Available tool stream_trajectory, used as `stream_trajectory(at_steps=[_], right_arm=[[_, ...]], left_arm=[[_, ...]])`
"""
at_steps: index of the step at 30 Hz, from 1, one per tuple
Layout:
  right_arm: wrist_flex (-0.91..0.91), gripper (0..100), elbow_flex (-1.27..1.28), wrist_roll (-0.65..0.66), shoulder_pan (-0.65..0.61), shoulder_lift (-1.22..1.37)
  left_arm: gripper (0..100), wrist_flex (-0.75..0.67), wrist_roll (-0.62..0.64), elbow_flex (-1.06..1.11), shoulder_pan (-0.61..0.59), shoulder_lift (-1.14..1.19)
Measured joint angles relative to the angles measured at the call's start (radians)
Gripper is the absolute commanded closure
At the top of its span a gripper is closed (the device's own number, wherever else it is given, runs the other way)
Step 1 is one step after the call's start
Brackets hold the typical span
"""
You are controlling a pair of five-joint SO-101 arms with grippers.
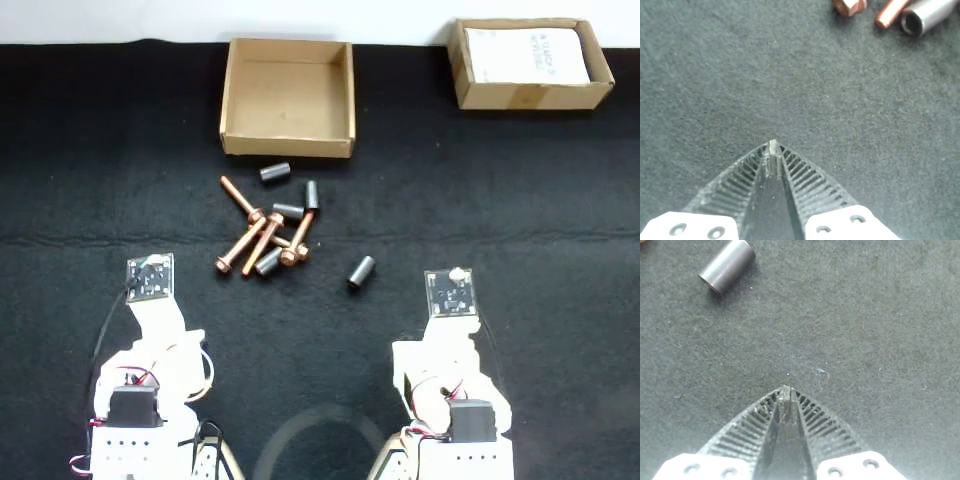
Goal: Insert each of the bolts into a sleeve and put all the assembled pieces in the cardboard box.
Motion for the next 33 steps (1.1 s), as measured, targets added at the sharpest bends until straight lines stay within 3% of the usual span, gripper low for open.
stream_trajectory(at_steps=[10,16,21,27,33], right_arm=[[0.0,99.2,0.0,0.0,0.0,0.0],[0.0,99.2,0.0,0.0,0.0,0.0],[0.0,99.2,0.0,0.0,0.0,0.0],[0.0,99.2,0.0,0.0,0.0,0.0],[0.0,99.2,0.0,0.0,0.0,0.0]], left_arm=[[96,-0.16,-0.018,-0.005,0.003,0.0],[85,-0.235,-0.293,-0.041,0.005,0.0],[80,-0.345,-0.356,-0.103,0.0,0.0],[80,-0.505,-0.358,-0.149,0.0,0.0],[95,-0.747,-0.307,-0.16,0.0,0.003]])
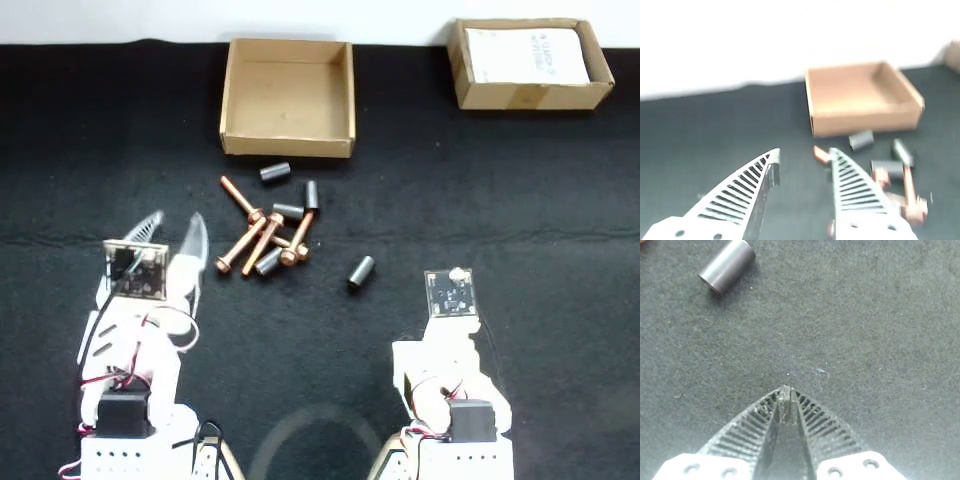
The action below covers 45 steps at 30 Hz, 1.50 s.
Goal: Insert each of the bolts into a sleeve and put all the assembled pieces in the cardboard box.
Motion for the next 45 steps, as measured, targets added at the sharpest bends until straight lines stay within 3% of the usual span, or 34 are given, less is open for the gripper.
stream_trajectory(at_steps=[5,11,22,30,40,45], right_arm=[[0.0,99.2,0.0,0.0,0.0,0.0],[0.0,99.2,0.0,0.0,0.0,0.0],[0.0,99.2,0.0,0.0,0.0,0.0],[0.0,99.2,0.0,0.0,0.0,0.0],[0.0,99.2,0.0,0.0,0.0,0.0],[0.0,99.2,0.0,0.0,0.0,0.0]], left_arm=[[96,-0.232,-0.029,-0.031,-0.002,0.0],[96,-0.344,-0.265,-0.002,-0.011,0.0],[96,-0.29,-0.328,0.048,-0.284,-0.009],[97,-0.29,-0.328,0.032,-0.393,-0.009],[99,-0.276,-0.328,0.043,-0.404,-0.009],[99,-0.026,-0.276,-0.061,-0.319,-0.009]])
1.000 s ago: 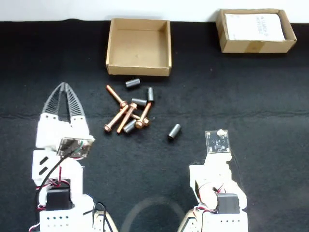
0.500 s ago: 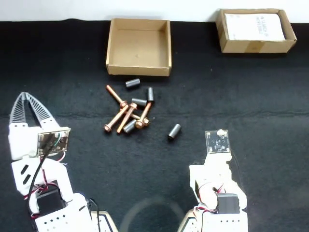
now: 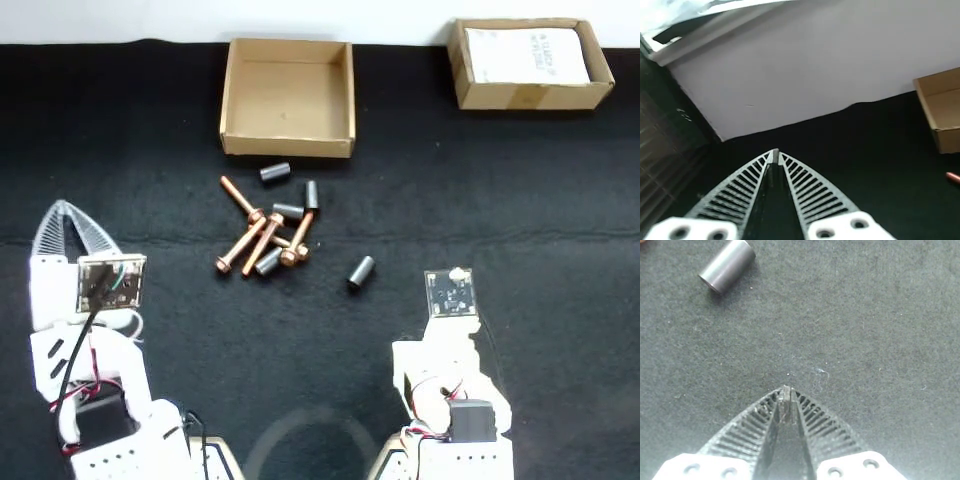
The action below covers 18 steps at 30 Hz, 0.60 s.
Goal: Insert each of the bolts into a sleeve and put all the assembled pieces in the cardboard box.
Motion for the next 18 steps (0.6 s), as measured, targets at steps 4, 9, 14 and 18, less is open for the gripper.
stream_trajectory(at_steps=[4,9,14,18], right_arm=[[0.0,99.2,0.0,0.0,0.0,0.0],[0.0,99.2,0.0,0.0,0.0,0.0],[0.0,99.2,0.0,0.0,0.0,0.0],[0.0,99.2,0.0,0.0,0.0,0.0]], left_arm=[[99,0.279,0.044,-0.18,0.124,-0.002],[99,0.379,0.129,-0.376,0.176,0.133],[99,0.525,0.252,-0.687,0.183,0.526],[99,0.695,0.338,-0.98,0.186,0.878]])
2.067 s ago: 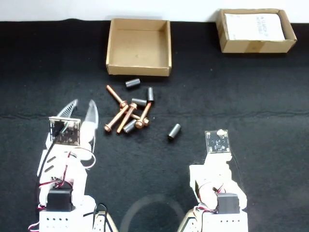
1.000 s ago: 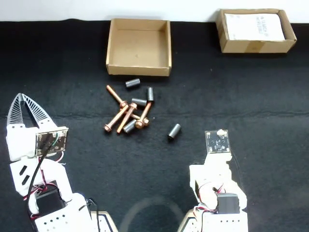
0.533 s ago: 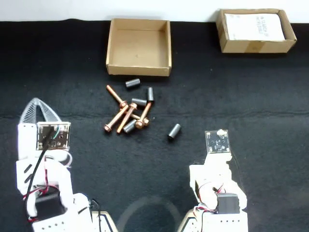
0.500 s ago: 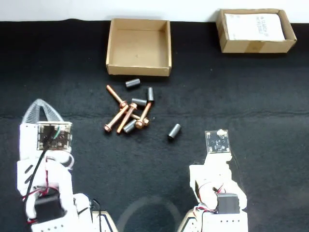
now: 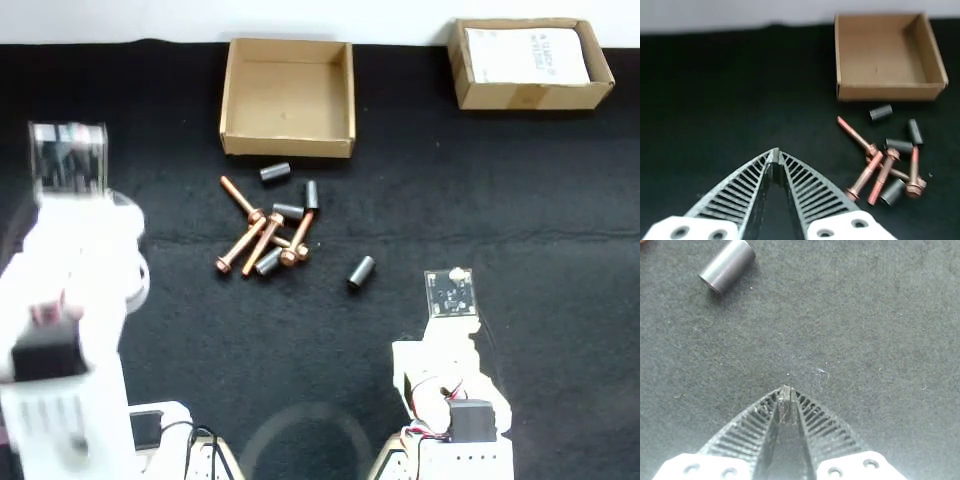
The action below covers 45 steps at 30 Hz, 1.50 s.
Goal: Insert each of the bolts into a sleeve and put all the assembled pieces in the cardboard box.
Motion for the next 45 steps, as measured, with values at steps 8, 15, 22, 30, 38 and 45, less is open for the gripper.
stream_trajectory(at_steps=[8,15,22,30,38,45], right_arm=[[0.0,99.2,0.0,0.0,0.0,0.0],[0.0,99.2,0.0,0.0,0.0,0.0],[0.0,99.2,0.0,0.0,0.0,0.0],[0.0,99.2,0.0,0.0,0.0,0.0],[0.0,99.2,0.0,0.0,-0.015,0.0],[0.0,99.2,0.0,0.0,-0.061,0.0]], left_arm=[[99,0.226,0.032,-0.149,0.104,0.399],[99,0.241,0.034,0.011,0.244,0.443],[99,0.198,0.034,0.196,0.391,0.451],[99,-0.133,0.035,0.488,0.344,0.451],[99,-0.348,0.037,0.551,0.219,0.451],[99,-0.354,0.037,0.551,0.219,0.451]])
